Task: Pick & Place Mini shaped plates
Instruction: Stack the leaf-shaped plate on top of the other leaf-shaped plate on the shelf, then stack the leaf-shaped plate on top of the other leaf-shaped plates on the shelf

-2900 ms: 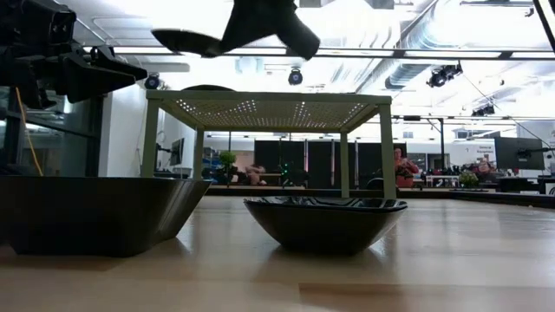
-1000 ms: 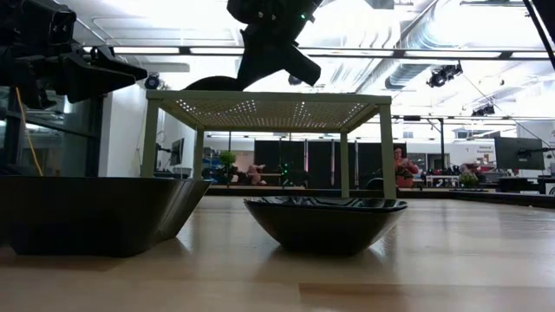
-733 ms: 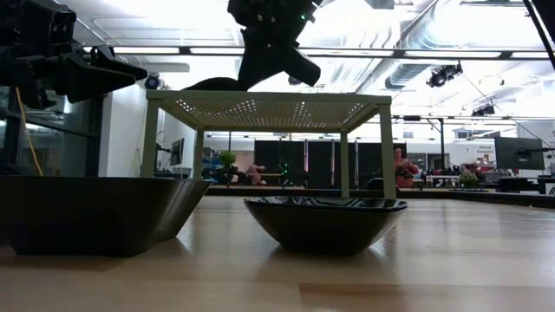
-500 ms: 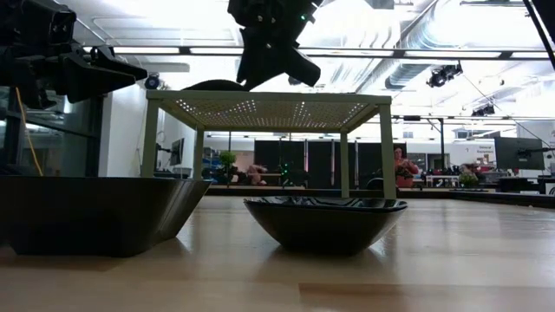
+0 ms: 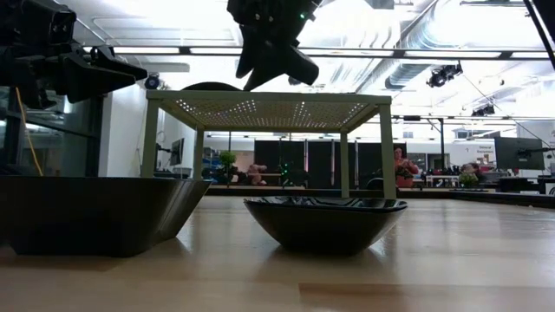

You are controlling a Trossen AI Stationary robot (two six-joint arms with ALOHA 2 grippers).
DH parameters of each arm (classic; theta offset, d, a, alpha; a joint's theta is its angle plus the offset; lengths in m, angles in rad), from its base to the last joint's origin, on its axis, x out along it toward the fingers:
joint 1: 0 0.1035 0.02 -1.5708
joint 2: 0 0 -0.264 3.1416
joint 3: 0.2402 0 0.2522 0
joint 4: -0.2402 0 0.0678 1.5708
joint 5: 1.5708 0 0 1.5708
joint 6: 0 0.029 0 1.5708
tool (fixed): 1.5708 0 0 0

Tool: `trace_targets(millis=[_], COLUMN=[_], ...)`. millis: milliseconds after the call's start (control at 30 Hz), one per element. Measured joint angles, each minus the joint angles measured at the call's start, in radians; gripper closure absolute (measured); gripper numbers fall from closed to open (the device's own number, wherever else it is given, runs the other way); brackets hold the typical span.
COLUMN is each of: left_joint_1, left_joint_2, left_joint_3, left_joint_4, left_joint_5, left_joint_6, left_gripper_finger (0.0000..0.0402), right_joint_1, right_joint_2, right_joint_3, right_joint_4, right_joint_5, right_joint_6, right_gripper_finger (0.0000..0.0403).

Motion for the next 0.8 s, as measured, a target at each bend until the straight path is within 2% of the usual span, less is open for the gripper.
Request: trace_targets(millis=[400,800], left_joint_1=[0.000,0.000], left_joint_2=[0.000,0.000], left_joint_3=[0.000,0.000], left_joint_4=[0.000,0.000], left_joint_5=[0.000,0.000], left_joint_6=[0.000,0.000], left_gripper_finger=[0.0208,0.0208], right_joint_1=[0.040,0.166], right_joint_2=[-0.017,-0.020], right_joint_3=[0.000,0.000], right_joint_4=[-0.034,-0.176], right_joint_5=[0.007,0.000], right_joint_6=[0.095,0.347], right_gripper_finger=[0.0252,0.0268])
